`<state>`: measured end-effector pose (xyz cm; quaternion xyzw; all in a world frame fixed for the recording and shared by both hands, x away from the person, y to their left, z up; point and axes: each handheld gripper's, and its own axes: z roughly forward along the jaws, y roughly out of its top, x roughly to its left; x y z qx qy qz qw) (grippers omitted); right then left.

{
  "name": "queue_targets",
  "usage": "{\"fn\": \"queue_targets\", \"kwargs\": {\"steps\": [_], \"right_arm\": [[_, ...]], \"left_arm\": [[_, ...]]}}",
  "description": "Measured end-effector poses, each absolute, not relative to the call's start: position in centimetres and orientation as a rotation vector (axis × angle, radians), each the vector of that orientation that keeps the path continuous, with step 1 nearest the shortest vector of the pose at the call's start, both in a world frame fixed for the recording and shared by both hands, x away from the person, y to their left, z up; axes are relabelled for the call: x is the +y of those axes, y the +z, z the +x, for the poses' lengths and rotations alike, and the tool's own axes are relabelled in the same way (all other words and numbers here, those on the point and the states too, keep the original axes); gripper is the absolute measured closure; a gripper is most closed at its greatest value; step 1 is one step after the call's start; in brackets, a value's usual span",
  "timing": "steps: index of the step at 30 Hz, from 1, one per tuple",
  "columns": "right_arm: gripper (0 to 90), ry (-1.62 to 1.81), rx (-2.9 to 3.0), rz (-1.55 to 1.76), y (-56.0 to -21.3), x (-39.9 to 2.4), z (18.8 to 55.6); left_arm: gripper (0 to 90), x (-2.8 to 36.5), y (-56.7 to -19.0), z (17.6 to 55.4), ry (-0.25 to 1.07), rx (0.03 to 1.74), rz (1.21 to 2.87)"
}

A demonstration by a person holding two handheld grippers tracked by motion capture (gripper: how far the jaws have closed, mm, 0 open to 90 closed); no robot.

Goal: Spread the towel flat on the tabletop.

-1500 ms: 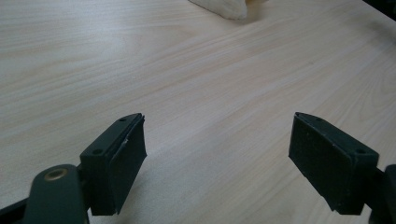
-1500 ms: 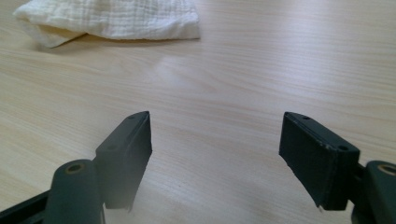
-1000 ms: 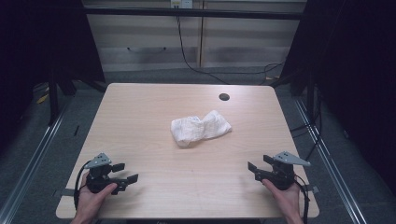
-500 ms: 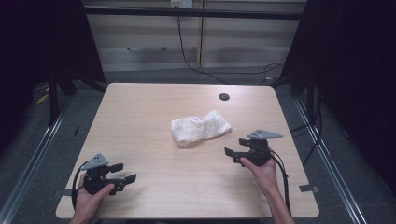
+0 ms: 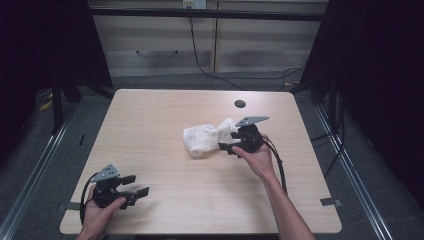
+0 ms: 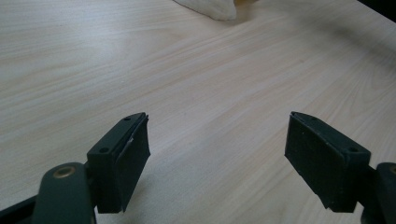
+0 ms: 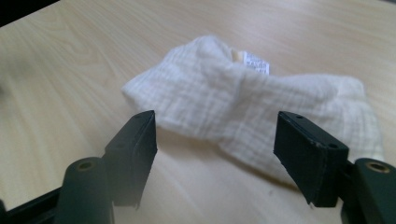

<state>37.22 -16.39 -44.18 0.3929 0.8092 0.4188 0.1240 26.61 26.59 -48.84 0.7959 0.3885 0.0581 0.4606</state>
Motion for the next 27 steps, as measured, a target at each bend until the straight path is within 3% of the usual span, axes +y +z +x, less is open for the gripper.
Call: {"fn": "queue_targets", "kwargs": {"steps": [10,18,26,27], "right_arm": [[21.5,1.135,2.413,1.201,-45.5,-15.3,40.7],[22.5,1.141,2.425,1.187,-44.9,-15.3,43.2],[25.2,1.128,2.469,1.265,-48.3,-14.8,44.7],[30.2,1.115,2.490,1.270,-49.2,-14.6,44.7]], "left_arm": [[21.5,26.6,-48.8,26.6,0.145,0.943,1.967],[21.2,26.6,-48.8,26.8,0.153,0.937,1.972],[21.2,26.9,-48.8,27.0,0.154,0.944,1.963],[21.2,26.8,-48.8,27.0,0.154,0.942,1.965]]}}
